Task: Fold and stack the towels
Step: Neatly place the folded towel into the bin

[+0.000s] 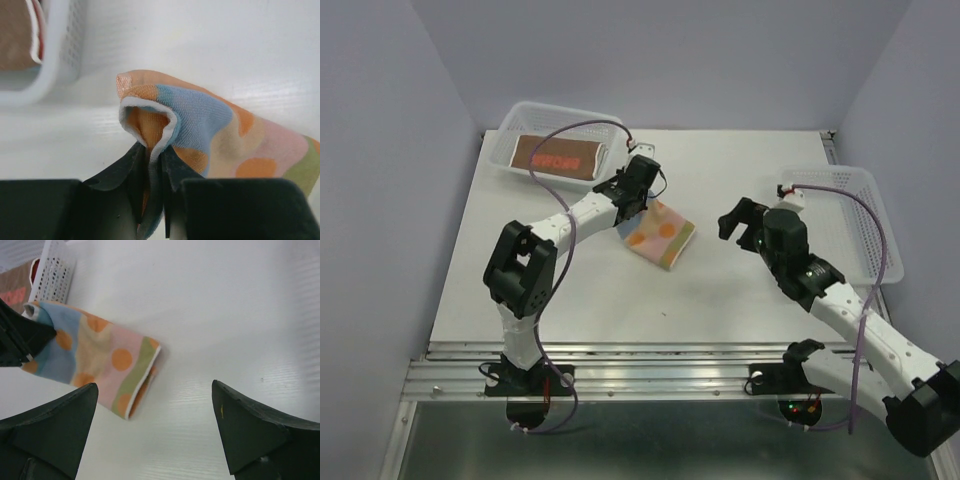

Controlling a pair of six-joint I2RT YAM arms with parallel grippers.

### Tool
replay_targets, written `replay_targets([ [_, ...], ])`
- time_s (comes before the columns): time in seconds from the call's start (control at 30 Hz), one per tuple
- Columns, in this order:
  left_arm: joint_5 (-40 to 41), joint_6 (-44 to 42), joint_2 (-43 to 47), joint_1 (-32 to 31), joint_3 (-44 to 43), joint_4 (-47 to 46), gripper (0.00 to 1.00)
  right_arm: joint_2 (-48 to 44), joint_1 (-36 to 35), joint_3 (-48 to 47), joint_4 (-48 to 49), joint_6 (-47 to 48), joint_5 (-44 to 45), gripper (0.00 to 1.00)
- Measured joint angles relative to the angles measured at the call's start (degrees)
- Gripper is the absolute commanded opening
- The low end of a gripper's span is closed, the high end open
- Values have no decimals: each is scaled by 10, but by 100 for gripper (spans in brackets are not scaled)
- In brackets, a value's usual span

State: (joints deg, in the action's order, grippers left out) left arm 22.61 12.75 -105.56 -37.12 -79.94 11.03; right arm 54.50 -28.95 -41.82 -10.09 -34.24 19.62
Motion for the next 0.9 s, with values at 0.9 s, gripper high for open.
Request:
replay_targets([
  [0.9,128,-259,-196,143,-442,133,0,-55,0,33,-16,-5,87,100],
])
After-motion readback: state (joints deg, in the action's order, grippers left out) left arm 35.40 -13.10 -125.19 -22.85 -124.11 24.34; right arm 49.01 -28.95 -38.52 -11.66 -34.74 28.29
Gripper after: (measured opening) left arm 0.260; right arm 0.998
